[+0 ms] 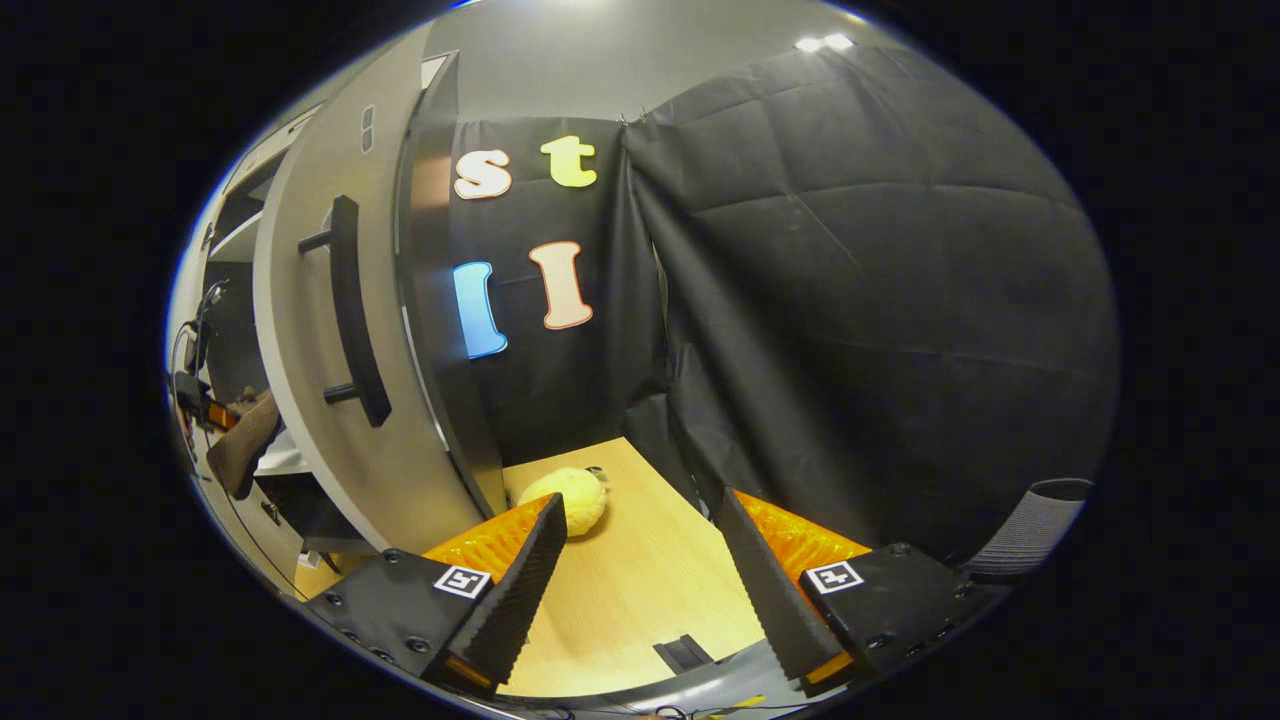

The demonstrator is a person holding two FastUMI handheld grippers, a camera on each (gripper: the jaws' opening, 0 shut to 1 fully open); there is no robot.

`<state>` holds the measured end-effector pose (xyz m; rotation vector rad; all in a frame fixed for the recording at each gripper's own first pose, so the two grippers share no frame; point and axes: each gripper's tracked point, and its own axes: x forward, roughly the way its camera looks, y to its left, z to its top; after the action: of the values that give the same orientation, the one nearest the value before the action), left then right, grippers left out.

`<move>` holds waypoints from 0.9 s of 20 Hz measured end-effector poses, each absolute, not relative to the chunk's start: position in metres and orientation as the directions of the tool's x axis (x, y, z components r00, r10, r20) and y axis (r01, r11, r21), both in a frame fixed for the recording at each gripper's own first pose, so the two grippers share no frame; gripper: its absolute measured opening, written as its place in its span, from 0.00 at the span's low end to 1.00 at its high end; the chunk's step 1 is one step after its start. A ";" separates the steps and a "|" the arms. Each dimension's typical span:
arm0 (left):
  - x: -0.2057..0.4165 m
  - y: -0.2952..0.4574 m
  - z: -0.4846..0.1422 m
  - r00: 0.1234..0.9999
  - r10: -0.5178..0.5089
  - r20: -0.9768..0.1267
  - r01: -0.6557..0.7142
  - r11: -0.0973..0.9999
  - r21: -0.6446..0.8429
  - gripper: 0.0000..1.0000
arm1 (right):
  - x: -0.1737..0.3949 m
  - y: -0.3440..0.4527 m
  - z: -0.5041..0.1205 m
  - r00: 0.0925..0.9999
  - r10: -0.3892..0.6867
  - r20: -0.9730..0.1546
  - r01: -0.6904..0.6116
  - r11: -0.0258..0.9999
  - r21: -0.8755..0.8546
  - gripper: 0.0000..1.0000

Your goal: Grab one shoe with the right hand and put it into the shoe cabinet, grab the other shoe with the left hand and put it into the shoe cabinet; then close the right door with the right hand and the left door with the left hand.

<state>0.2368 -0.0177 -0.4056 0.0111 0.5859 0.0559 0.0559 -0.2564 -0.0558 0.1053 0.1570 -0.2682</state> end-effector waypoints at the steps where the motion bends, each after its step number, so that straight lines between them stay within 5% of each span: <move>1: 0.254 -0.012 -0.404 0.839 0.070 -0.539 -0.058 0.998 0.038 0.02 | 0.053 -0.258 -0.054 0.950 -0.265 -0.163 0.280 0.957 0.077 0.99; 11: 0.382 0.026 -0.396 0.888 0.187 -0.421 -0.095 0.968 0.231 0.02 | 0.018 -0.279 -0.060 0.900 -0.409 -0.150 0.425 0.899 0.104 0.99; 18: 0.415 0.005 -0.427 0.882 0.125 -0.455 -0.043 0.982 0.185 0.04 | 0.006 -0.282 -0.068 0.873 -0.461 -0.158 0.478 0.873 0.098 0.99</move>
<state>0.4145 0.0051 -0.4269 0.1719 0.4835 0.0880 0.0060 -0.2818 -0.0682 0.1358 0.1310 -0.4921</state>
